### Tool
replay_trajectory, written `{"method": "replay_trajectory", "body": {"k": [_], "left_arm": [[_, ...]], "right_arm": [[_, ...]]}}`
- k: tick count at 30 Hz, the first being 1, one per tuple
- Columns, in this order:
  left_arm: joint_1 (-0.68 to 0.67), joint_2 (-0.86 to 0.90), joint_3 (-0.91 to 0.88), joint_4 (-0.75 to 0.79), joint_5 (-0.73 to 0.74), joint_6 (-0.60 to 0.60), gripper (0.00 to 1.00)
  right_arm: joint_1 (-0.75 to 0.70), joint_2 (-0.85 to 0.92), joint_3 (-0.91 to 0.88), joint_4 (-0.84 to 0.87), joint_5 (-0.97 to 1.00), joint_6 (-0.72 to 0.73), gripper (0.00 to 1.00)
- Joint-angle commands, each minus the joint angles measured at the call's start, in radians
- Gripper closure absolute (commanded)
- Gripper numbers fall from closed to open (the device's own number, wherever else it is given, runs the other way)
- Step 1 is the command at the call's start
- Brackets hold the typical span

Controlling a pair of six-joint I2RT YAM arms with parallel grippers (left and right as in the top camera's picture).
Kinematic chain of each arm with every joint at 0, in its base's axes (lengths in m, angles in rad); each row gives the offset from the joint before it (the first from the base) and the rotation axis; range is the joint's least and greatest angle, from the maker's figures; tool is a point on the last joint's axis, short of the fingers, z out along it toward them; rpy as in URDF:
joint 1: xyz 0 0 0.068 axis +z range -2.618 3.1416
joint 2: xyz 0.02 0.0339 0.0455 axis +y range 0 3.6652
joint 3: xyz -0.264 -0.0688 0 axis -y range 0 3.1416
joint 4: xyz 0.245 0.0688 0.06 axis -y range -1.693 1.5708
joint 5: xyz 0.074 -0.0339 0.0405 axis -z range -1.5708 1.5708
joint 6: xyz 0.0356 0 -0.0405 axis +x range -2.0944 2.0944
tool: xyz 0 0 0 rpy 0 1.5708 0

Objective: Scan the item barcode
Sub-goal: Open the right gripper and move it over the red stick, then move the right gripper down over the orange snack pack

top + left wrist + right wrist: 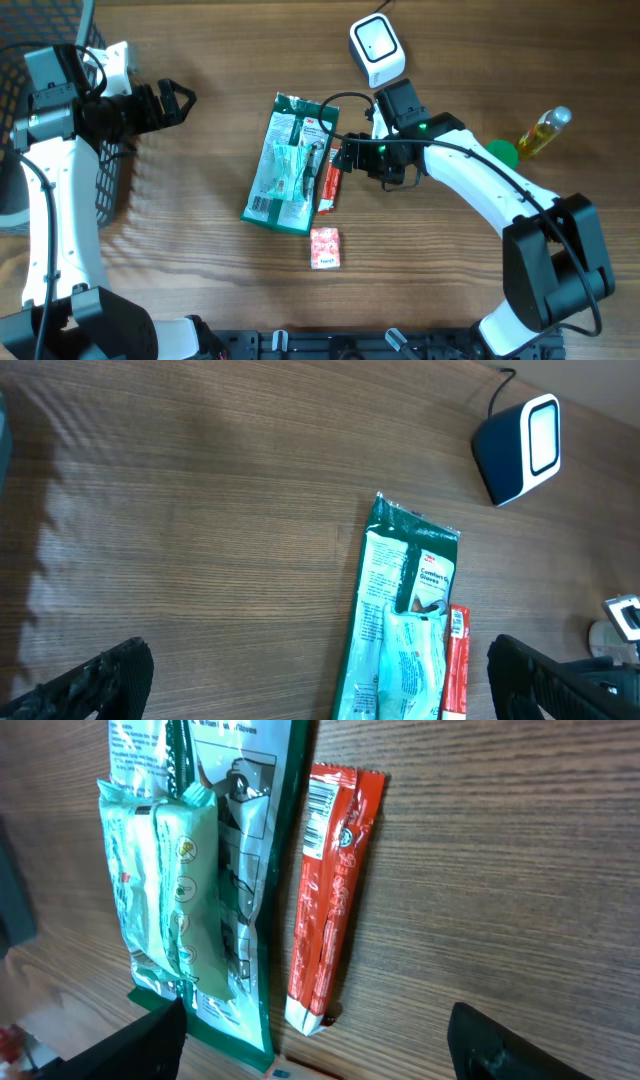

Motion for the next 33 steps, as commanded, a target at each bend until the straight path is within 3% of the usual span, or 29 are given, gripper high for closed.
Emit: {"method": "replay_trajectory", "body": {"k": [1,23,29,33], "left_arm": [[-0.002,0.005,0.005,0.002,0.011,0.015,0.0],[-0.002,0.005,0.005,0.003,0.011,0.015,0.0],[-0.002,0.005,0.005,0.003,0.011,0.015,0.0],[-0.002,0.005,0.005,0.003,0.012,0.015,0.0]], "right_arm": [[0.002,0.01,-0.008,-0.013,0.016,0.001,0.15],[0.002,0.01,-0.008,-0.111,0.016,0.0,0.12],[0.003,0.01,-0.008,-0.143,0.016,0.001,0.25],[0.003,0.01,-0.008,-0.158,0.016,0.0,0.29]]}}
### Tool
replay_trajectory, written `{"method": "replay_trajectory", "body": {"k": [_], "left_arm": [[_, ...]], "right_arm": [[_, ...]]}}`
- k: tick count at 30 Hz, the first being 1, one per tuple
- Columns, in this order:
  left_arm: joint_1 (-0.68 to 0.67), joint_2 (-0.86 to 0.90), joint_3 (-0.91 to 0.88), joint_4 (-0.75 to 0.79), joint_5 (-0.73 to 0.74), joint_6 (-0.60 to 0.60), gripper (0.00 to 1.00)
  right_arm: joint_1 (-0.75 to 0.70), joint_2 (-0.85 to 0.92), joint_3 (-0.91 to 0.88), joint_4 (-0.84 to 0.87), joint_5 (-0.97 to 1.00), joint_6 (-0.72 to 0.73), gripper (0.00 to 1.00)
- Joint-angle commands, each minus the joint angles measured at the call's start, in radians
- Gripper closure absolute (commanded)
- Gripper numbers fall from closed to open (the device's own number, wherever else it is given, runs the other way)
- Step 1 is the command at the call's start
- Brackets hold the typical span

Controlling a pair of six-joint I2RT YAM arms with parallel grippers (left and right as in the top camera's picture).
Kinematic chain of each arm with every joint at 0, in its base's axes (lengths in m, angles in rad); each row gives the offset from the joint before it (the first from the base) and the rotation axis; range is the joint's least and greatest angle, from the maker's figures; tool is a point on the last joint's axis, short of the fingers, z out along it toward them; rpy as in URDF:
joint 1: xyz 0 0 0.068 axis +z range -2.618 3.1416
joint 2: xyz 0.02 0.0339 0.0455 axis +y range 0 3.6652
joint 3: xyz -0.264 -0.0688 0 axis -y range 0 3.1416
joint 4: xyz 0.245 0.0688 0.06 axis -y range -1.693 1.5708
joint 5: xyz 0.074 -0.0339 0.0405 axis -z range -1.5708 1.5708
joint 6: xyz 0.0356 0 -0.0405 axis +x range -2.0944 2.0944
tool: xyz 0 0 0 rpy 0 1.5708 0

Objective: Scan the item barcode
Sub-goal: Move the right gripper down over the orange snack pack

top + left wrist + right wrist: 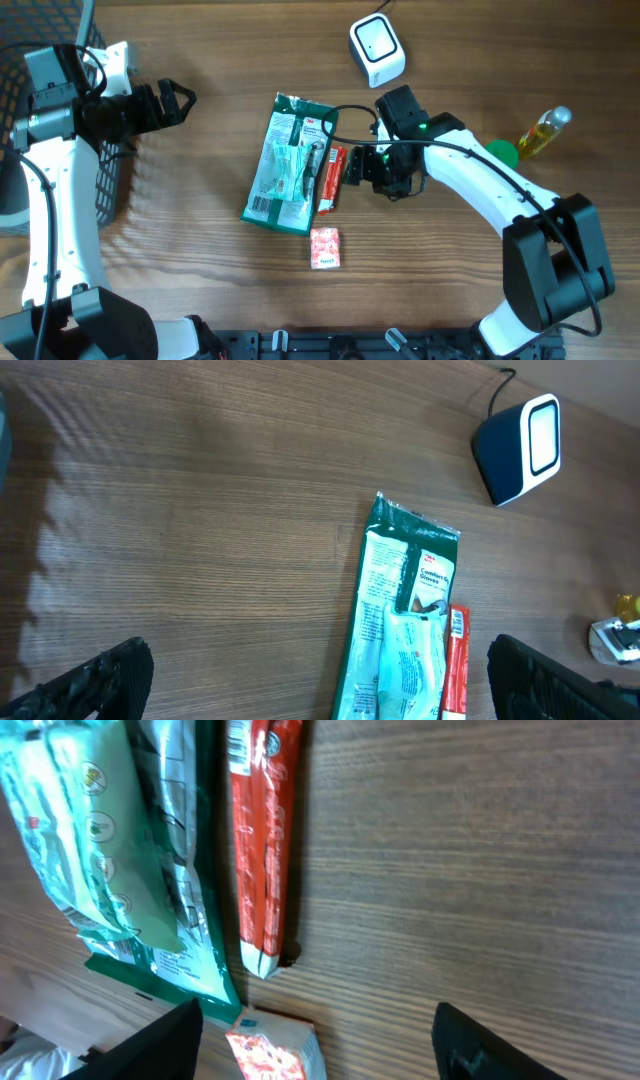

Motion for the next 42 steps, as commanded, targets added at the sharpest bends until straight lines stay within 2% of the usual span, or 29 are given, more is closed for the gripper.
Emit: {"method": "replay_trajectory", "body": {"k": [1,15,23,27,30,32,42], "left_arm": [[-0.002,0.005,0.005,0.002,0.011,0.015,0.0],[-0.002,0.005,0.005,0.002,0.011,0.015,0.0],[-0.002,0.005,0.005,0.003,0.011,0.015,0.0],[-0.002,0.005,0.005,0.002,0.011,0.015,0.0],[-0.002,0.005,0.005,0.002,0.011,0.015,0.0],[-0.002,0.005,0.005,0.003,0.011,0.015,0.0],[-0.002,0.005,0.005,0.003,0.011,0.015,0.0]], "right_arm": [[0.003,0.01,-0.008,-0.001,0.013,-0.002,0.28],[0.008,0.01,-0.008,-0.064,0.013,-0.003,0.28],[0.151,0.01,-0.008,-0.063,0.018,0.0,0.29],[0.258,0.01,-0.009,-0.066,0.029,0.017,0.34],[0.334,0.01,-0.009,-0.069,0.084,0.107,0.42],[0.368,0.01,-0.009,-0.074,0.117,0.168,0.43],[0.383,0.01,-0.009,-0.151,0.13,0.192,0.46]]}}
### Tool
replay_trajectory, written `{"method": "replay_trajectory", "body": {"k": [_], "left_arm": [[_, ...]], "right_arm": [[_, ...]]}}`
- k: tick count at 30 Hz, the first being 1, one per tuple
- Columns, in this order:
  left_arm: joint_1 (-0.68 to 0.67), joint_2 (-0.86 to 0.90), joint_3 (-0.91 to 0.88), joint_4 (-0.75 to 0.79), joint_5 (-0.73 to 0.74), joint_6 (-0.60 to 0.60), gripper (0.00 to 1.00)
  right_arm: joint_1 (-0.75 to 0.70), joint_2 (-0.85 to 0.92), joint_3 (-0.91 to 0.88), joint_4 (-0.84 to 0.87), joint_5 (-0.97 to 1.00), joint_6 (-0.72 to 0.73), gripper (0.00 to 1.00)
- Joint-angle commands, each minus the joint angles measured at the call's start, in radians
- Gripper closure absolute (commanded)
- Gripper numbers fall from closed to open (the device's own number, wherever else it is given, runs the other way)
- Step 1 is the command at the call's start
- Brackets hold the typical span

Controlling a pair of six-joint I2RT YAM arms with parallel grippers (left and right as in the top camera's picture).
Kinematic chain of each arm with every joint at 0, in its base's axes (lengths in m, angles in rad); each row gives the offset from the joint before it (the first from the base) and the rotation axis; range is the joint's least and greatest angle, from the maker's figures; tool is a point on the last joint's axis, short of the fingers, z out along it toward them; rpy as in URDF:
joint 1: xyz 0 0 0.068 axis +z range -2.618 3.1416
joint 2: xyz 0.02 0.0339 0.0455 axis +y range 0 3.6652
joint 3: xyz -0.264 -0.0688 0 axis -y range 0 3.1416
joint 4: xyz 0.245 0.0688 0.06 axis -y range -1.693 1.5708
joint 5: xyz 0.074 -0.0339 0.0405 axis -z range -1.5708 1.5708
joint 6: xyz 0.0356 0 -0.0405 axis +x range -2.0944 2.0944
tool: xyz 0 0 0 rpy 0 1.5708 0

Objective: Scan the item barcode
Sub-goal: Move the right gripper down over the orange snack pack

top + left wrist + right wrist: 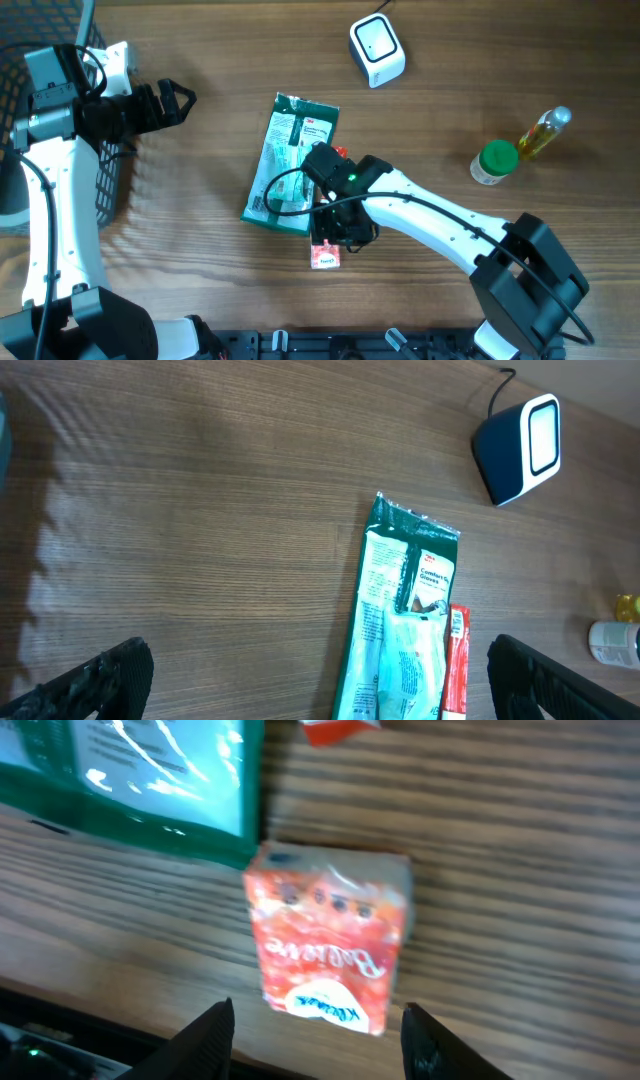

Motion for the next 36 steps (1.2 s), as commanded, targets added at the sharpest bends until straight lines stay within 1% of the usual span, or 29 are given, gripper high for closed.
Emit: {"method": "replay_trajectory", "body": {"k": [1,12,19,24,27,33,34,36], "left_arm": [[-0.002,0.005,0.005,0.003,0.012,0.015,0.0],[-0.002,0.005,0.005,0.003,0.011,0.015,0.0],[-0.002,0.005,0.005,0.003,0.011,0.015,0.0],[-0.002,0.005,0.005,0.003,0.011,0.015,0.0],[-0.002,0.005,0.005,0.003,0.012,0.015,0.0],[-0.002,0.005,0.005,0.003,0.011,0.015,0.0],[-0.002,0.005,0.005,0.003,0.011,0.015,0.0],[-0.002,0.005,0.005,0.003,0.011,0.015,0.0]], "right_arm": [[0.001,0.01,-0.009,-0.027,0.024,0.02,0.46],[0.002,0.01,-0.009,-0.06,0.032,0.016,0.45],[0.002,0.01,-0.067,-0.021,0.042,0.036,0.45],[0.002,0.01,-0.084,0.02,-0.007,0.031,0.48],[0.002,0.01,-0.084,0.047,-0.052,-0.001,0.49],[0.002,0.01,-0.106,0.055,-0.022,0.014,0.5],[0.002,0.01,-0.114,0.063,-0.021,0.019,0.5],[0.002,0.01,-0.143,0.112,-0.021,0.036,0.55]]}}
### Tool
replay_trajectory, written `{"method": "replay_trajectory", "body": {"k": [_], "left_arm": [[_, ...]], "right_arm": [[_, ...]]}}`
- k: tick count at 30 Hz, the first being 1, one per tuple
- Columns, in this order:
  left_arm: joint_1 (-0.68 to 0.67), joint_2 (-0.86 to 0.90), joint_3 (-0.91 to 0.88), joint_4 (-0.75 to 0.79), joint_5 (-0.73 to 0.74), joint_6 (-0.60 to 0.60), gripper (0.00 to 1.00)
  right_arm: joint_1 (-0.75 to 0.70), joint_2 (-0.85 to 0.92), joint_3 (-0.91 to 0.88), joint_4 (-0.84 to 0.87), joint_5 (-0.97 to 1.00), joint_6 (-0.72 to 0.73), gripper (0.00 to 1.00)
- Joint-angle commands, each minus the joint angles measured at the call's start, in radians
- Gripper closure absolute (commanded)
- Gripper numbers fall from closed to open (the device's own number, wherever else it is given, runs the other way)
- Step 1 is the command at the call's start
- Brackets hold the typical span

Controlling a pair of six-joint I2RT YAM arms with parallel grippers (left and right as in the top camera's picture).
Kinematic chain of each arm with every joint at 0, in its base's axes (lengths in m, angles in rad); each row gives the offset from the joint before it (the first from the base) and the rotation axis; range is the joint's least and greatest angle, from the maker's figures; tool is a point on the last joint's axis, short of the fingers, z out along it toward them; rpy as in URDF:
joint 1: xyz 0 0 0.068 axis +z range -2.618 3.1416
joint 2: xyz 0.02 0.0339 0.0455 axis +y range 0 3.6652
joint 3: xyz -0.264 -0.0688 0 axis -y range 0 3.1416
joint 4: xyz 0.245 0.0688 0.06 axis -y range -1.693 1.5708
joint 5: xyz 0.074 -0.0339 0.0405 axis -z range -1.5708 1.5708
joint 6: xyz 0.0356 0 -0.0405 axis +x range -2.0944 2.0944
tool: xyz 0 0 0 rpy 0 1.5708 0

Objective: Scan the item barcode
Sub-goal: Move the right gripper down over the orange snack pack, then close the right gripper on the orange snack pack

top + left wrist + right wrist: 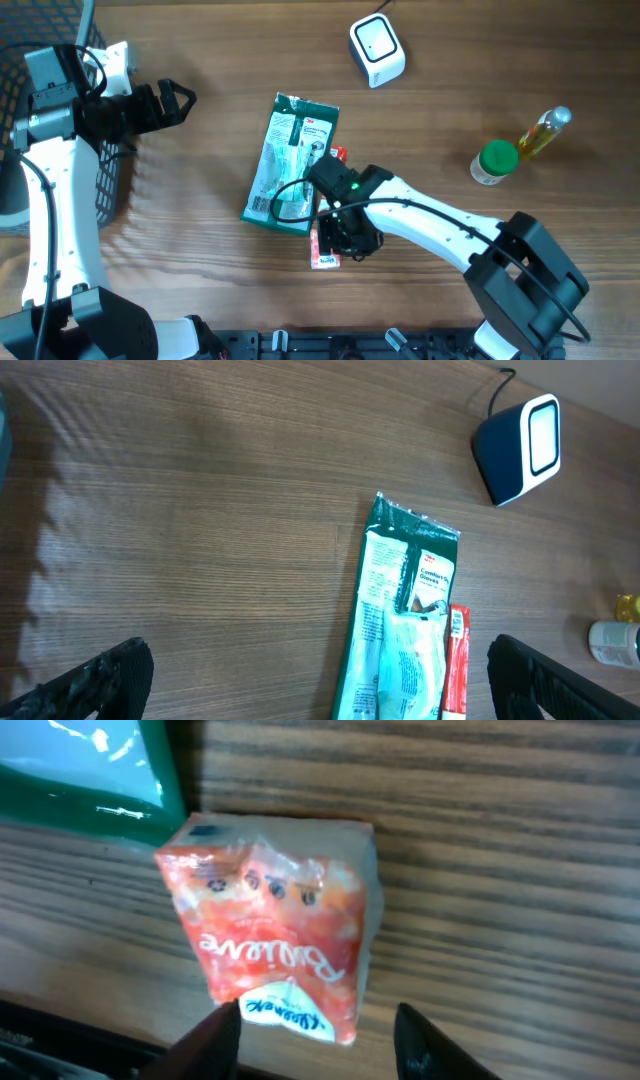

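A small orange-red tissue pack (270,955) lies flat on the wooden table, just below the green package (90,770). My right gripper (318,1045) is open low over it, one dark finger on each side of its near end, not closed on it. In the overhead view the right gripper (340,238) covers most of the pack (322,260). The white barcode scanner (378,50) stands at the back of the table. My left gripper (178,100) hangs open and empty at the far left, well away from the items.
A long green package (290,165) with a thin red stick pack (457,660) beside it lies mid-table. A yellow oil bottle (545,130) and a green-capped jar (495,162) stand at the right. A black mesh basket (60,150) is at the left edge.
My right gripper has come lower and closer over the tissue pack, which now fills more of the wrist view and sits turned slightly. The left arm has not moved.
My right gripper was open beside the red stick pack near the scanner, then a little lower along that stick. It then stood over the tissue pack below the green package, and now straddles it more closely. The left arm stayed still throughout.
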Motion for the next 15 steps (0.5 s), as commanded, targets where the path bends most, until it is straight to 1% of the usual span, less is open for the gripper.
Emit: {"method": "replay_trajectory", "body": {"k": [1,2,4,6,7,8,12,15], "left_arm": [[-0.002,0.005,0.005,0.003,0.011,0.015,0.0],[-0.002,0.005,0.005,0.003,0.011,0.015,0.0],[-0.002,0.005,0.005,0.003,0.012,0.015,0.0],[-0.002,0.005,0.005,0.003,0.011,0.015,0.0],[-0.002,0.005,0.005,0.003,0.011,0.015,0.0],[-0.002,0.005,0.005,0.003,0.012,0.015,0.0],[-0.002,0.005,0.005,0.003,0.012,0.015,0.0],[-0.002,0.005,0.005,0.003,0.012,0.015,0.0]], "right_arm": [[0.002,0.01,-0.06,0.065,0.006,0.027,0.57],[0.001,0.01,-0.075,0.09,0.006,0.037,0.59],[0.001,0.01,-0.103,0.116,0.024,0.083,0.6],[0.0,0.01,-0.111,0.129,0.028,0.085,0.62],[0.0,0.009,-0.11,0.135,0.026,0.084,0.66],[0.0,0.009,-0.107,0.135,0.018,0.078,0.67],[0.0,0.003,-0.081,0.126,-0.006,0.074,0.64],[-0.001,-0.009,-0.059,0.127,-0.006,0.035,0.59]]}}
